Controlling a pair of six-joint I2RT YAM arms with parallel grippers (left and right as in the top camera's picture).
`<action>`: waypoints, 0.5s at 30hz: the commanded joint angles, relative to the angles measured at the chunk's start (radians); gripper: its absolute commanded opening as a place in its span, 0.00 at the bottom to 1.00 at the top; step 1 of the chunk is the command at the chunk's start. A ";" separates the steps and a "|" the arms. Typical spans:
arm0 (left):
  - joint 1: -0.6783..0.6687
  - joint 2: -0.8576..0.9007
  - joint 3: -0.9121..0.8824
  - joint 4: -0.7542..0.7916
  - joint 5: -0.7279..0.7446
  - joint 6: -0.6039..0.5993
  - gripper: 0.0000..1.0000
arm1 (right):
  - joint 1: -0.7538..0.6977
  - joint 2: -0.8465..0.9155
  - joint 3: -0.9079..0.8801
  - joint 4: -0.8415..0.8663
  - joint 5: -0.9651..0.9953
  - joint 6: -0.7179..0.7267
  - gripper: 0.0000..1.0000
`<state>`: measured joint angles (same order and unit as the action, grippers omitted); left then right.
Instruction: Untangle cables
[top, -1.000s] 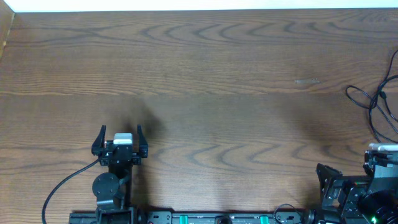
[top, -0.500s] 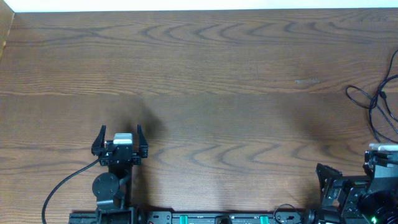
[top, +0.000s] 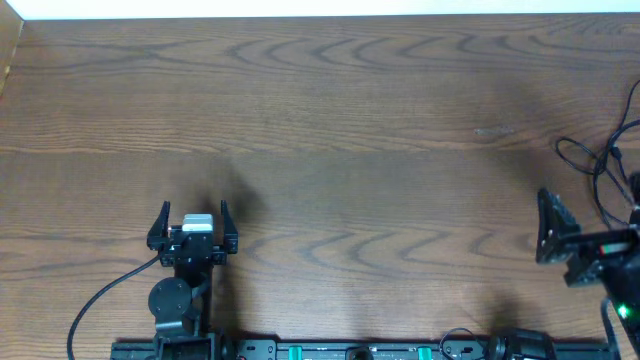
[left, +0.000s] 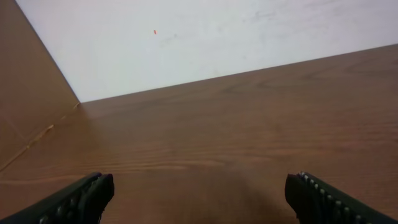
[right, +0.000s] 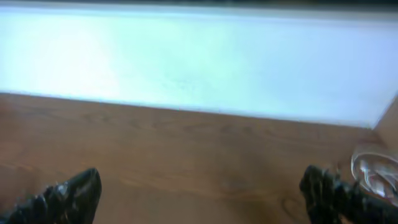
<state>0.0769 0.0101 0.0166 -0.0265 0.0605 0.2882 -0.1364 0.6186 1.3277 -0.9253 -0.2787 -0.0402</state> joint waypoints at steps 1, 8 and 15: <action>0.003 -0.006 -0.013 -0.042 -0.009 -0.009 0.94 | 0.007 -0.078 -0.163 0.113 -0.005 -0.037 0.99; 0.003 -0.006 -0.013 -0.042 -0.009 -0.009 0.94 | 0.009 -0.309 -0.602 0.533 -0.029 -0.066 0.99; 0.003 -0.006 -0.013 -0.042 -0.009 -0.009 0.94 | 0.056 -0.417 -0.859 0.834 -0.036 -0.065 0.99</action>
<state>0.0769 0.0101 0.0185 -0.0288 0.0597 0.2878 -0.1013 0.2390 0.5537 -0.1890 -0.3027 -0.0959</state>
